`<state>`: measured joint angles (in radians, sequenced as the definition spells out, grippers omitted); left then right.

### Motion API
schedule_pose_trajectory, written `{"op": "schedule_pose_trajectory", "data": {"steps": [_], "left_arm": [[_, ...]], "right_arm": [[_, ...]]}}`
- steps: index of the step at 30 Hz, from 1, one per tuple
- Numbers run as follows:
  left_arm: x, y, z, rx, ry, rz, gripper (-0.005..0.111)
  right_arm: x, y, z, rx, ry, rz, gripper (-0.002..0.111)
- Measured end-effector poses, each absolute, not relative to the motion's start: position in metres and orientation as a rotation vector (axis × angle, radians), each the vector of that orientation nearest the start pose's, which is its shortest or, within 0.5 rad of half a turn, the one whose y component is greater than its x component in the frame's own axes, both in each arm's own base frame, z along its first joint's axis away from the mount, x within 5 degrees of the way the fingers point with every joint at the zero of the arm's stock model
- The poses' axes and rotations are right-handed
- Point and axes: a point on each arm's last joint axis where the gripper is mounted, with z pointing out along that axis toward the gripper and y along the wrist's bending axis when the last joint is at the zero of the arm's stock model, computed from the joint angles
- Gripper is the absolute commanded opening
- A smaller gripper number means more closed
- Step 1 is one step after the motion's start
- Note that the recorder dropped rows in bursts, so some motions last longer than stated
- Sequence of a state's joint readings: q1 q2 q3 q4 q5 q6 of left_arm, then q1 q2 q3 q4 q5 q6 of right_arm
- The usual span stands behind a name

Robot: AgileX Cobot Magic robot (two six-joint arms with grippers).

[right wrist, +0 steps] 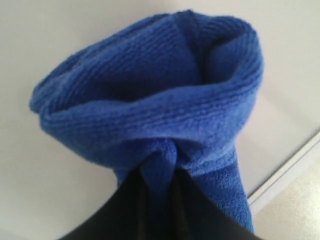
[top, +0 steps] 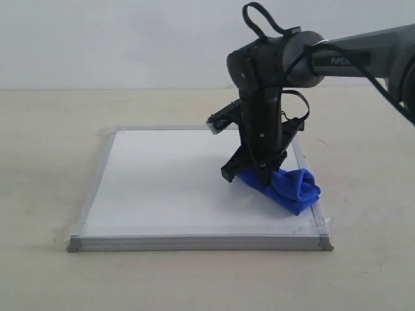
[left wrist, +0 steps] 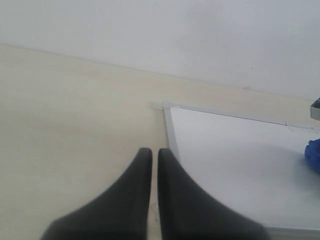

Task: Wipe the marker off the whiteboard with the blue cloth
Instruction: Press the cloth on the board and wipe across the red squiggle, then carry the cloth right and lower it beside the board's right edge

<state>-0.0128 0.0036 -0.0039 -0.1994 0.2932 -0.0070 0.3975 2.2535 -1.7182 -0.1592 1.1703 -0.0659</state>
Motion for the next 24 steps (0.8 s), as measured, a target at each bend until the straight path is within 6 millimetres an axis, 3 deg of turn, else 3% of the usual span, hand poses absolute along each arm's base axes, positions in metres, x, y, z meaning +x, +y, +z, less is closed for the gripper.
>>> {"op": "schedule_pose_trajectory", "data": {"steps": [5,13,19,24], "left_arm": [[0.055,-0.006,0.188,-0.123,1.771,-0.203,0.004],[0.055,-0.006,0.188,-0.123,1.771,-0.203,0.004],[0.055,-0.006,0.188,-0.123,1.771,-0.203,0.004],[0.055,-0.006,0.188,-0.123,1.771,-0.203,0.004]], "right_arm": [[0.406,0.165,0.139,-0.886,3.048,-0.141,0.0],[0.4,0.194,0.142,-0.98,2.95,-0.016,0.0],[0.409,0.191,0.151,-0.683,2.928,0.099,0.0],[0.42,0.163,0.175,-0.382,2.909,0.074,0.0]]}}
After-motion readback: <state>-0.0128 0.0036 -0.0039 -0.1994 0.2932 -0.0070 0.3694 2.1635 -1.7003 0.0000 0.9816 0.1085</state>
